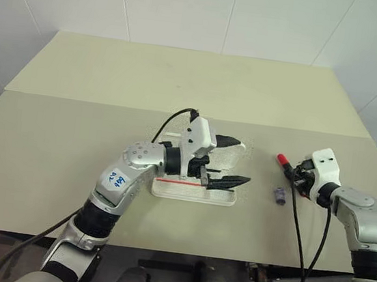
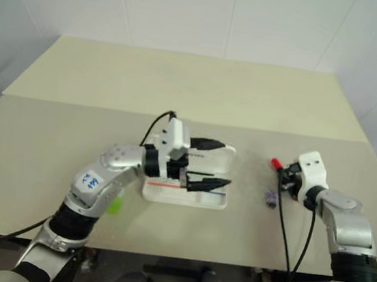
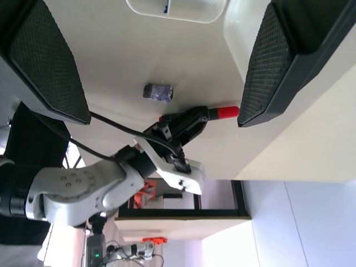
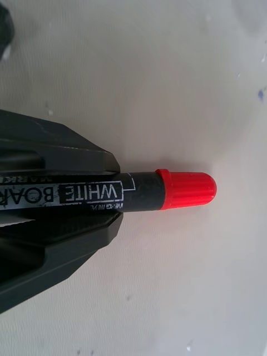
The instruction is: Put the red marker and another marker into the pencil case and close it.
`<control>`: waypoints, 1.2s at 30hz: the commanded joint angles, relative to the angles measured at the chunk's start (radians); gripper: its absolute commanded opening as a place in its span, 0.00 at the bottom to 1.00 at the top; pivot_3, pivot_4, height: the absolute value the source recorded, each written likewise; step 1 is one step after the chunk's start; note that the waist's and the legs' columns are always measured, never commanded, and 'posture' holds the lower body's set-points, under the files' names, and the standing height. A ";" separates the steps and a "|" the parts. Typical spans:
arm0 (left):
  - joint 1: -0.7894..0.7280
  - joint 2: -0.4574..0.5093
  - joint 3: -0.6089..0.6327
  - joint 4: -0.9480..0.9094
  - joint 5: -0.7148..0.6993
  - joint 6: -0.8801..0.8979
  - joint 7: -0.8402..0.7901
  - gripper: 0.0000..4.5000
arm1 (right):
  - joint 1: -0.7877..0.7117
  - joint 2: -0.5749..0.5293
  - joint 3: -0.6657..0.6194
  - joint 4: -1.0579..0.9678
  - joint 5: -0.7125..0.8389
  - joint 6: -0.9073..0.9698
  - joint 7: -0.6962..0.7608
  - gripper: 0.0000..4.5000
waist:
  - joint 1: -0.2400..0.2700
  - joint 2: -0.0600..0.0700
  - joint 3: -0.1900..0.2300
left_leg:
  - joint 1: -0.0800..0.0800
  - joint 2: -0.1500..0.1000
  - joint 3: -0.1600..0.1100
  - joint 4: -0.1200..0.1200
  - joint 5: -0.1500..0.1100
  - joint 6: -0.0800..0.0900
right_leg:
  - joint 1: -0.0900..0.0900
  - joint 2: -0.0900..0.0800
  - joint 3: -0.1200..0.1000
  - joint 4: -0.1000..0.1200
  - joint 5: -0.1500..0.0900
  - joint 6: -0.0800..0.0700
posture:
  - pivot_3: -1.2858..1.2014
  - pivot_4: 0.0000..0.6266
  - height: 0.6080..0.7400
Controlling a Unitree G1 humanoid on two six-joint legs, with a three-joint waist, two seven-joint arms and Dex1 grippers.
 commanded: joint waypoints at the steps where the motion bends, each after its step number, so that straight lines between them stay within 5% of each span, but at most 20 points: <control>1: 0.003 0.027 0.061 -0.015 -0.073 -0.034 -0.067 1.00 | -0.012 -0.033 -0.048 -0.110 -0.005 -0.015 -0.017 0.13 | -0.001 0.001 0.000 | -0.001 0.000 0.000 0.000 0.000 0.000 | -0.001 0.000 0.000 0.000 0.000 0.000 | 0.52 0.24 1.00; 7: 0.003 0.096 0.131 0.012 -0.137 -0.064 -0.167 1.00 | -0.031 -0.034 -0.066 -0.263 0.034 0.026 -0.006 0.13 | -0.001 0.001 0.000 | -0.005 0.001 0.005 -0.002 0.000 0.000 | -0.014 0.002 0.003 0.010 0.006 0.011 | 0.52 0.24 1.00; 17: -0.007 0.280 0.207 0.144 -0.131 -0.131 -0.347 1.00 | -0.107 -0.050 -0.088 -0.584 0.246 0.189 0.075 0.13 | -0.004 0.001 0.001 | -0.006 0.002 0.007 -0.003 -0.001 0.001 | -0.014 0.002 0.004 0.006 0.002 0.004 | 0.52 0.24 1.00; 36: 0.057 0.433 0.294 0.217 -0.165 -0.176 -0.485 1.00 | -0.168 -0.146 0.026 -0.811 0.517 0.370 0.185 0.13 | 0.001 0.001 0.001 | -0.018 0.003 0.008 -0.003 -0.004 0.002 | -0.029 -0.002 -0.001 0.013 0.006 0.011 | 0.52 0.24 1.00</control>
